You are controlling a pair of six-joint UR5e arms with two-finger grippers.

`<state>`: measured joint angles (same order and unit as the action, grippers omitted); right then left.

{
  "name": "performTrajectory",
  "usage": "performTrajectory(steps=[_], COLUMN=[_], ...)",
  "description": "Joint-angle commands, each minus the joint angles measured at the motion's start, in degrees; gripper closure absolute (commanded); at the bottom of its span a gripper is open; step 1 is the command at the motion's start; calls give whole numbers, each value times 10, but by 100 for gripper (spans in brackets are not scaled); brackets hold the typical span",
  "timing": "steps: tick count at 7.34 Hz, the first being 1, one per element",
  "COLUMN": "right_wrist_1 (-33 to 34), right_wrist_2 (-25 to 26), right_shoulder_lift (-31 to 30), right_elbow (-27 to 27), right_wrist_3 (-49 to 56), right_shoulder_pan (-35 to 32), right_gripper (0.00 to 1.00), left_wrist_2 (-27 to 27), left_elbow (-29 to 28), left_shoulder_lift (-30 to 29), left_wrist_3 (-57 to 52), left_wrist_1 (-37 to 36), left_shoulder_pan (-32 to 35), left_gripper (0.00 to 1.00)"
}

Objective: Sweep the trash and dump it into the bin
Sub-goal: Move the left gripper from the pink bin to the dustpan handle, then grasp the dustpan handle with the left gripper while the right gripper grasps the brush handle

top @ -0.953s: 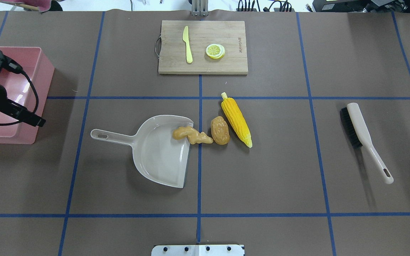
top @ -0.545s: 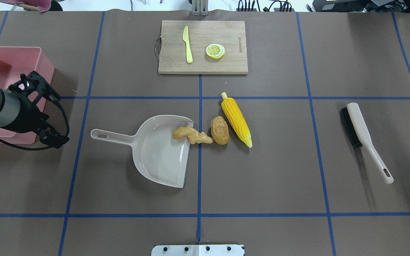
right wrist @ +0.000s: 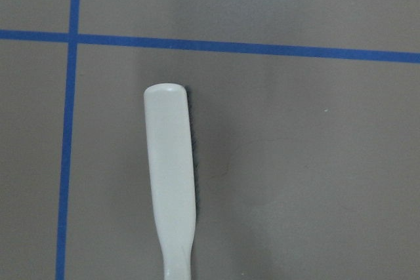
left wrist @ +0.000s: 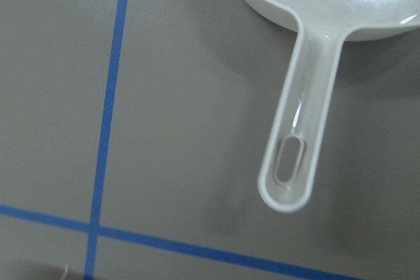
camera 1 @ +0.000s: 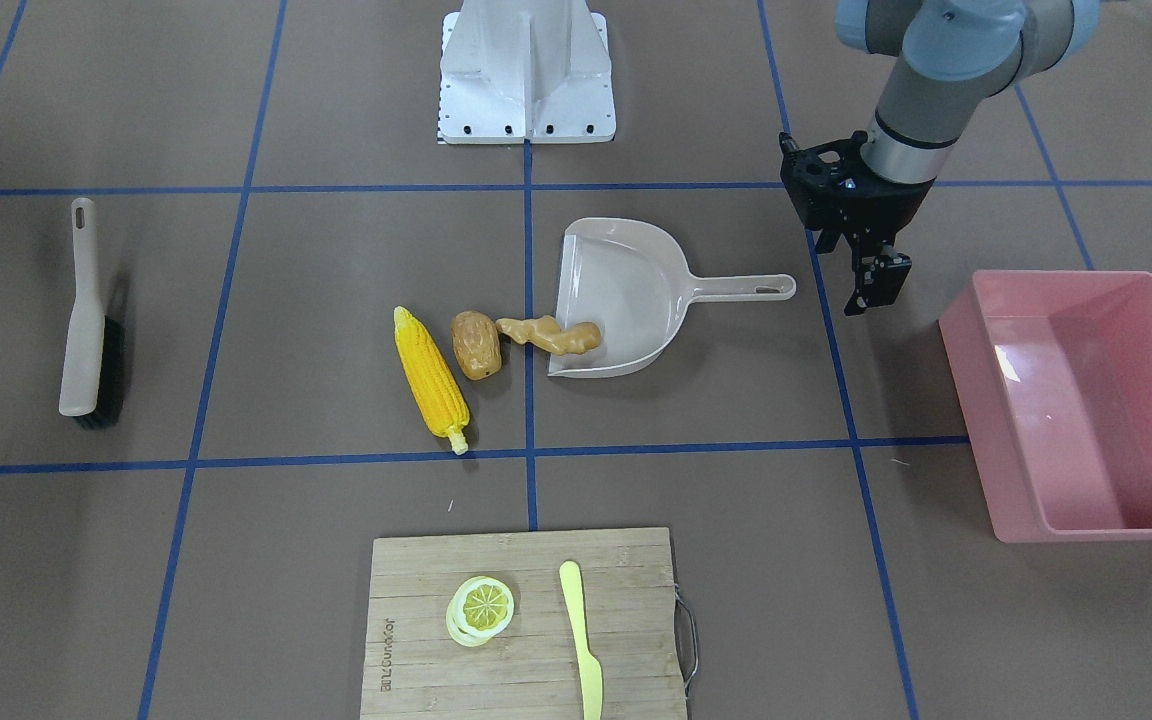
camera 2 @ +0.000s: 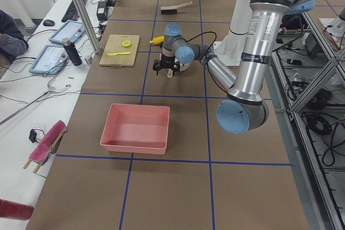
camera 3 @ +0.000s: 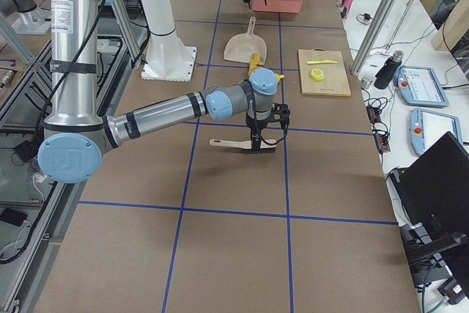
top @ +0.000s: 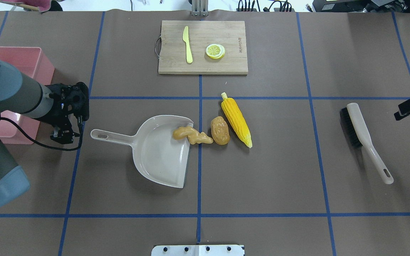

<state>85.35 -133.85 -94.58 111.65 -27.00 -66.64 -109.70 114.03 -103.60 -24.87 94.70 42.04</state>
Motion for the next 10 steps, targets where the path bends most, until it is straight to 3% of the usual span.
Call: performTrajectory(steps=[1, 7, 10], right_wrist_1=[-72, -104, -106], right_wrist_2=[5, 66, 69], right_shoulder_lift=[-25, -42, -40], right_elbow=[-1, -20, -30], right_wrist_3=[-70, -99, -113], right_shoulder_pan=[69, 154, 170], right_gripper=[0, 0, 0], left_wrist_2=[3, -5, -76], left_elbow=[-12, -68, -79], left_shoulder_lift=[-27, -49, -49], left_wrist_3=[-11, -7, 0], left_wrist_1=[-3, -7, -5], left_shoulder_pan=[-30, -47, -47], left_gripper=[1, 1, 2])
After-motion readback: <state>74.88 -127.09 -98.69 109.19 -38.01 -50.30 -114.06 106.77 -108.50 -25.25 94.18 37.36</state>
